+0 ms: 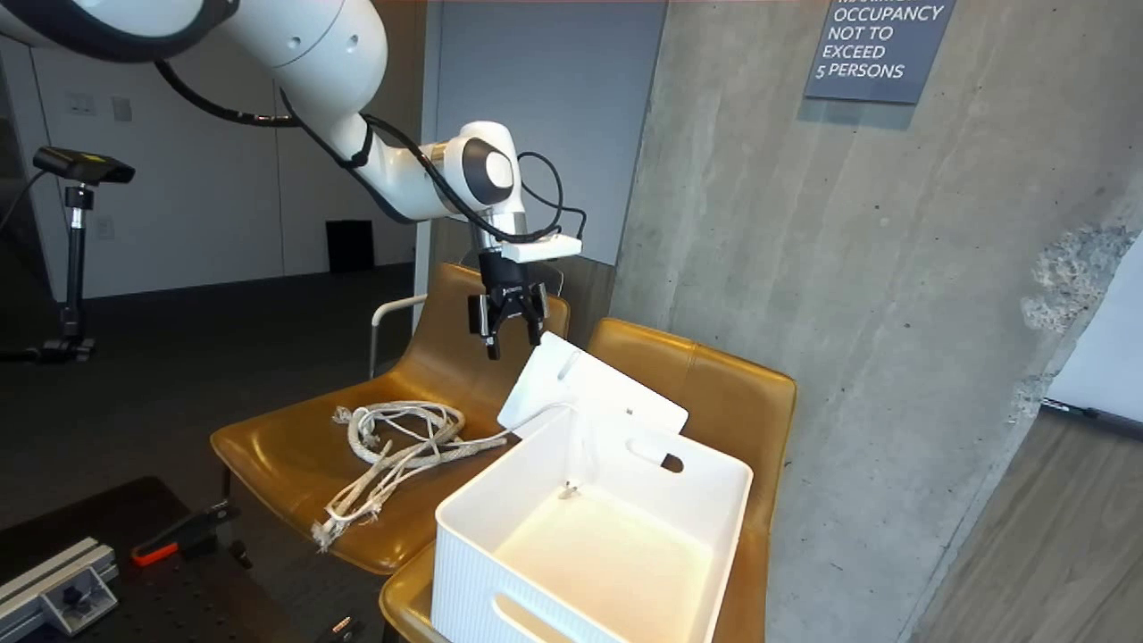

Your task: Put the ropes in the basket, then remove them out of the basket

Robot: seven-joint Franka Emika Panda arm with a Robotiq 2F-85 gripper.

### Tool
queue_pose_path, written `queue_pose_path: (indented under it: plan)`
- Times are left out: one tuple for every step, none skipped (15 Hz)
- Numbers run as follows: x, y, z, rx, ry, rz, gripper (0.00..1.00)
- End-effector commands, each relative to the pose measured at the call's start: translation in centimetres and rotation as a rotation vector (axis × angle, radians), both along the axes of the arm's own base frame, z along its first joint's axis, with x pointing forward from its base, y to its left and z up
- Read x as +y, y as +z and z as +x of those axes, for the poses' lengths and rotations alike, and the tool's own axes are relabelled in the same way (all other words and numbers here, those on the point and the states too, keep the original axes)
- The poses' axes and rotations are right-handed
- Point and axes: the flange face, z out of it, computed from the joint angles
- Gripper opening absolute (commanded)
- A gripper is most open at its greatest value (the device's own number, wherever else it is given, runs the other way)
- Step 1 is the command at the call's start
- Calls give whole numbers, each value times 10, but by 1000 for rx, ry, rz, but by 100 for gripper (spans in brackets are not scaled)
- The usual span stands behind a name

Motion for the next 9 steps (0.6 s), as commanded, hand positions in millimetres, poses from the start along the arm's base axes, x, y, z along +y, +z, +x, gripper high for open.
queue_pose_path:
  plan:
    - [-6,-24,19,57,162,-55,100]
    - [-11,-32,22,74,189,-64,100]
    - [-16,-40,26,87,209,-79,100]
    - [-21,-45,29,96,228,-94,100]
    - [-24,-50,34,102,246,-106,100]
    - [-28,-55,38,108,260,-117,100]
    - [-31,-61,42,113,271,-129,100]
    - [-34,-65,46,116,280,-134,100]
    - [-36,-69,49,117,285,-140,100]
